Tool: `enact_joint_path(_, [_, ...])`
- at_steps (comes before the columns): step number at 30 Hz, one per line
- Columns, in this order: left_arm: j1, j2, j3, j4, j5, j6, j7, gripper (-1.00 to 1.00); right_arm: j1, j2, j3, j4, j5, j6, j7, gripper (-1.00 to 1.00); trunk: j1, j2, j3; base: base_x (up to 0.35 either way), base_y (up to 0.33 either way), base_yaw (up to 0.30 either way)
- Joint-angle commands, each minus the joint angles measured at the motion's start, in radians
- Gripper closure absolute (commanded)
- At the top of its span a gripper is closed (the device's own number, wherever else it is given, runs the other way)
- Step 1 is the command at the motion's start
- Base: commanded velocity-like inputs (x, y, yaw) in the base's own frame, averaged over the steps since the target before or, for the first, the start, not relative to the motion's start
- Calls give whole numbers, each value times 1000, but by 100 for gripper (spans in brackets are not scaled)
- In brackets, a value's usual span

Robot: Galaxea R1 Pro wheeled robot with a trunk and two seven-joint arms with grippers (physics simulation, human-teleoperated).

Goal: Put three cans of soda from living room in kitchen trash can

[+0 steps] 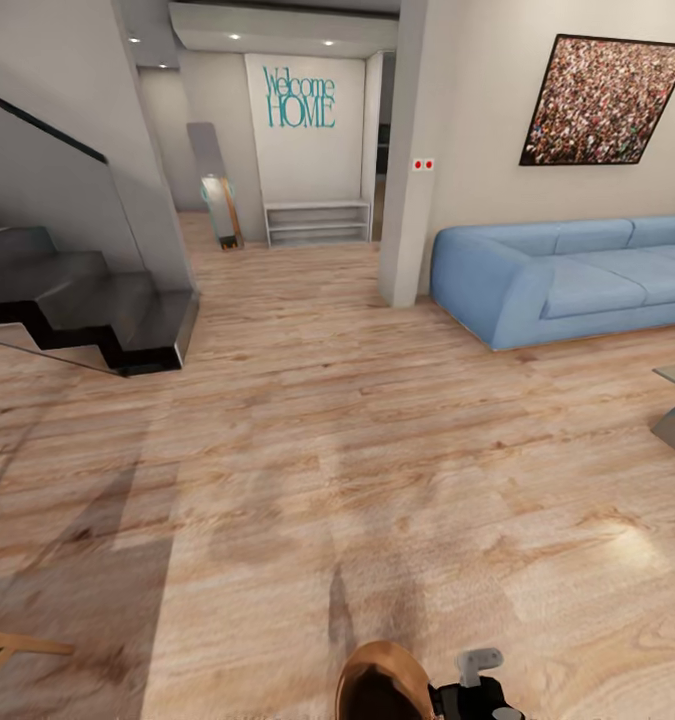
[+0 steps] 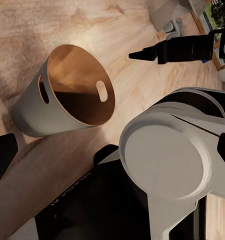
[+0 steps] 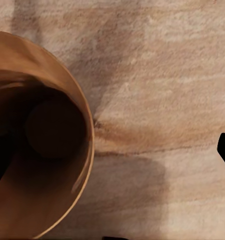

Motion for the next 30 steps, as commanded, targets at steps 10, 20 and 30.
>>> enact_joint_path(10, [0,0,0,0,0,0,0,-100,0,0,24,0,0,0,0,-100,0,0,-16,0,0,0])
enact_joint_path(20, [0,0,0,0,0,0,0,-100,-1,0,25,0,0,-1,0,-100,0,0,-33,0,0,0])
enact_joint_path(30, [0,0,0,0,0,1,0,-100,-1,-1,25,0,0,-4,0,-100,0,0,-46,108,0,0])
